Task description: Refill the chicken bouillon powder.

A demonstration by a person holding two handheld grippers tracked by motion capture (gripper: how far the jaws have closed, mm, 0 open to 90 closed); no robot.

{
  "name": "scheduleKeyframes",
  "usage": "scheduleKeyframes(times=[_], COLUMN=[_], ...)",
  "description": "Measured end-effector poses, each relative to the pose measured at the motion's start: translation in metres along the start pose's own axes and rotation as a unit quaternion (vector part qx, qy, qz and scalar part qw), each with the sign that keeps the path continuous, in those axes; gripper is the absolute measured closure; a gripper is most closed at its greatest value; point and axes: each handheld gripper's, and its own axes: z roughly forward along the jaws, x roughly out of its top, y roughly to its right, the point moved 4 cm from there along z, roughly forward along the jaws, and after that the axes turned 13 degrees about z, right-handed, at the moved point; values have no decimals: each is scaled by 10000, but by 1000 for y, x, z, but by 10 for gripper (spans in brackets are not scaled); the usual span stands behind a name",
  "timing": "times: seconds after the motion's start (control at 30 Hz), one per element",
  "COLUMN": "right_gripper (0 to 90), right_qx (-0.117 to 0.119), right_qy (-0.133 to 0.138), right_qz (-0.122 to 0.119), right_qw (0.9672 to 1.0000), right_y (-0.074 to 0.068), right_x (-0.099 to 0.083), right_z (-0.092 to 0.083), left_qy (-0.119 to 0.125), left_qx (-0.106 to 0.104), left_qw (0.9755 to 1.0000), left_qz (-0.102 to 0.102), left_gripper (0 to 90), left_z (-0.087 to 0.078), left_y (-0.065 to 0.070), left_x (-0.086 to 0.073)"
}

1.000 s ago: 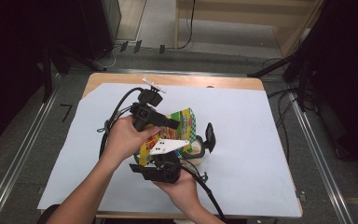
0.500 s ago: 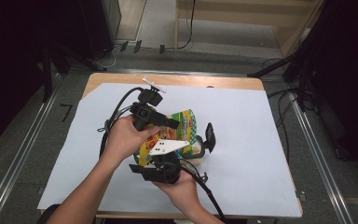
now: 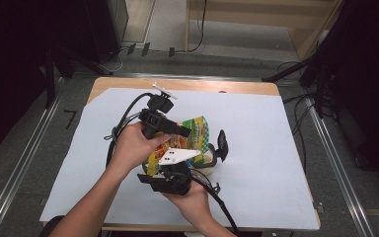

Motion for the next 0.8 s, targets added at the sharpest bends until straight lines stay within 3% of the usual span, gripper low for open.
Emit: scheduleKeyframes(times=[0.8], right_gripper=[691], right_qx=[-33], right_qy=[-3], right_qz=[-28], right_qw=[10000], right_y=[2], right_x=[-3], right_z=[1], left_qy=[-119], left_qx=[-32], left_qw=[9999], left_qz=[26], left_gripper=[754], left_z=[4], left_y=[1], left_x=[-1])
